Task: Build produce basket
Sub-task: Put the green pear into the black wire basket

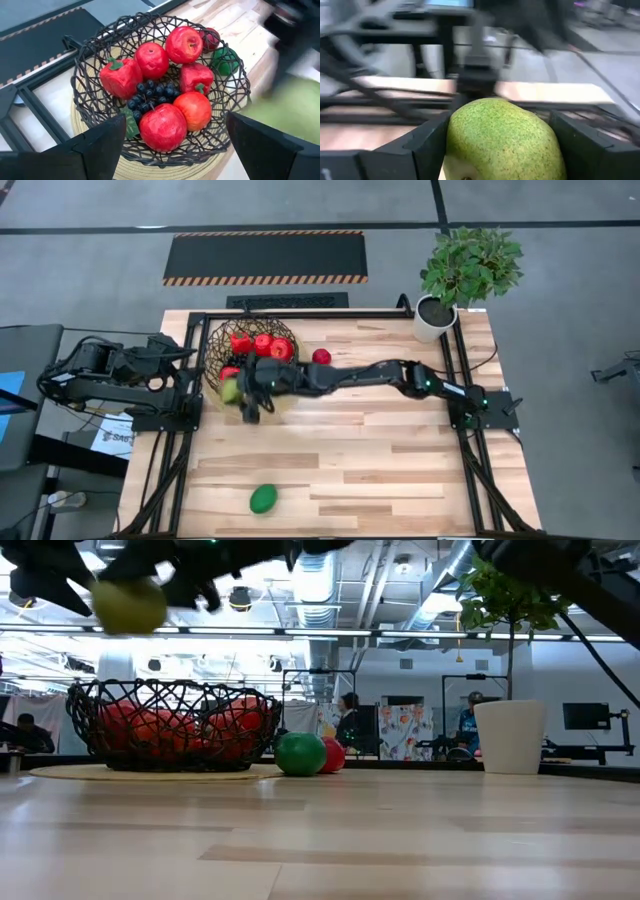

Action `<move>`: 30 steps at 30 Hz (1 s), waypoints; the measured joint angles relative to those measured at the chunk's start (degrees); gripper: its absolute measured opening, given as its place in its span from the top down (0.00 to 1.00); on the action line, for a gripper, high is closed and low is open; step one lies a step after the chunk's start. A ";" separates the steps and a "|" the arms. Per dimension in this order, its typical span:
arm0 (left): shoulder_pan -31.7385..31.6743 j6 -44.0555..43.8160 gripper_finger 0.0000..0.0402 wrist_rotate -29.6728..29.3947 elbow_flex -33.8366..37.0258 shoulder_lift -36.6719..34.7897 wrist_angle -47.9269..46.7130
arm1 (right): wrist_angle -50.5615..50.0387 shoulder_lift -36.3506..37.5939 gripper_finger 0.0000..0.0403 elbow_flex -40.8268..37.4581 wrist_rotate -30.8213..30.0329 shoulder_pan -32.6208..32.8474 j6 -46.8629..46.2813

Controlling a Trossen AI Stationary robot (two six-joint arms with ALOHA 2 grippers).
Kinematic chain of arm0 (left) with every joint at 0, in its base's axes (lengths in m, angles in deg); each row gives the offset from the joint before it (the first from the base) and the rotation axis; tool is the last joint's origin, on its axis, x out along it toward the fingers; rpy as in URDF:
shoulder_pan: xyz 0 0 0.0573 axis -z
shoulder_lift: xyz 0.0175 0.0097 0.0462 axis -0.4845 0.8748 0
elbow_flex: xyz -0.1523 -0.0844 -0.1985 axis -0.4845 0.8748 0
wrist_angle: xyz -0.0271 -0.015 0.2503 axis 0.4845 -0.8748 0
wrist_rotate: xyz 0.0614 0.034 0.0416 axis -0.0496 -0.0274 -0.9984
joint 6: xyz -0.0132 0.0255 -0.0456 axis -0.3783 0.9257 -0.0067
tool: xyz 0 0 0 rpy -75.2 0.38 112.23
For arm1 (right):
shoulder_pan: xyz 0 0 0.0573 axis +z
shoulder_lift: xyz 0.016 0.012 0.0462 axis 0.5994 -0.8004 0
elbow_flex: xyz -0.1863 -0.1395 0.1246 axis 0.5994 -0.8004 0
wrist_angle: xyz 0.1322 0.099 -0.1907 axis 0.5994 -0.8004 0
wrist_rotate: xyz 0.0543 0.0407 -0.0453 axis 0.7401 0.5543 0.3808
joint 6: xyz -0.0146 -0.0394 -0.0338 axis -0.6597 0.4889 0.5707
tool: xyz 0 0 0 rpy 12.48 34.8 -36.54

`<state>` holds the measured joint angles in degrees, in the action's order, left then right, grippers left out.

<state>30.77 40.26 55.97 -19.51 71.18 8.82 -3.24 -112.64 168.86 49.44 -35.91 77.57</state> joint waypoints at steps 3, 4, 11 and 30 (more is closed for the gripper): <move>-0.01 -0.01 0.18 -0.39 0.00 0.00 0.01 | 0.08 -0.06 0.20 -0.07 -3.86 -2.90 -3.04; -0.01 -0.01 0.18 -0.41 0.00 0.00 0.01 | 0.93 -0.41 0.20 -0.07 -4.88 -3.77 -4.06; -0.01 -0.01 0.18 -1.64 0.00 0.02 0.05 | 10.78 -4.19 0.20 -0.42 -8.11 -6.41 -9.15; 0.01 -0.37 0.18 -3.86 0.00 0.00 0.08 | 24.40 -11.66 0.20 -0.18 -14.04 -8.23 -11.27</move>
<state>30.78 39.90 52.10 -19.51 71.18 8.89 21.16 -124.30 168.68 35.40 -44.14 66.30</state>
